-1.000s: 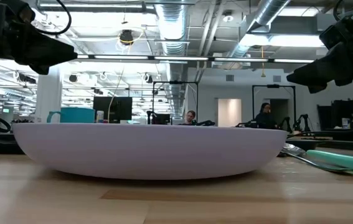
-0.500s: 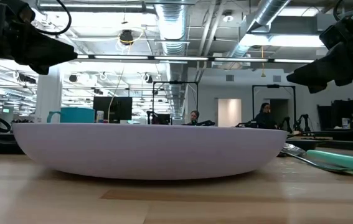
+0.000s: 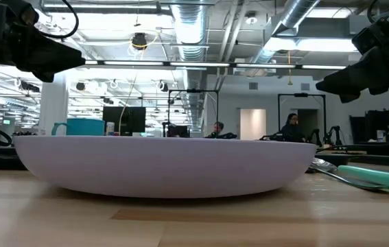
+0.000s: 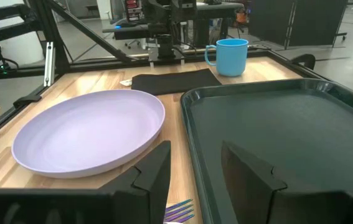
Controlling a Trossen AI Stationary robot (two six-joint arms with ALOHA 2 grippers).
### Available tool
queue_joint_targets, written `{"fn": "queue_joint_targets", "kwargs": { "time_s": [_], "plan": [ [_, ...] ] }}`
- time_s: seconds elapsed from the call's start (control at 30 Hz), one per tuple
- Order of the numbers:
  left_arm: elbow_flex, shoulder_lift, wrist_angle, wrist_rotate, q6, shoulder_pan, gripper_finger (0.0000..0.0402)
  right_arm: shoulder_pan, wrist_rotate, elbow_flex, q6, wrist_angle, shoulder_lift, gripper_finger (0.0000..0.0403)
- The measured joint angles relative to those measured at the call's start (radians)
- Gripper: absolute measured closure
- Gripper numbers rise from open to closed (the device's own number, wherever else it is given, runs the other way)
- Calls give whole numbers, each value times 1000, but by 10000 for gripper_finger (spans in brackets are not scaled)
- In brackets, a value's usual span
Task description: Set up tray
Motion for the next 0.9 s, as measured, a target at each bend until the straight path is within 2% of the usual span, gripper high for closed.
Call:
{"fn": "queue_joint_targets", "kwargs": {
  "time_s": [0.9],
  "plan": [
    [0,0,0,0,-62,0,269,0,1,0,0,0,0,270]
  ]
}}
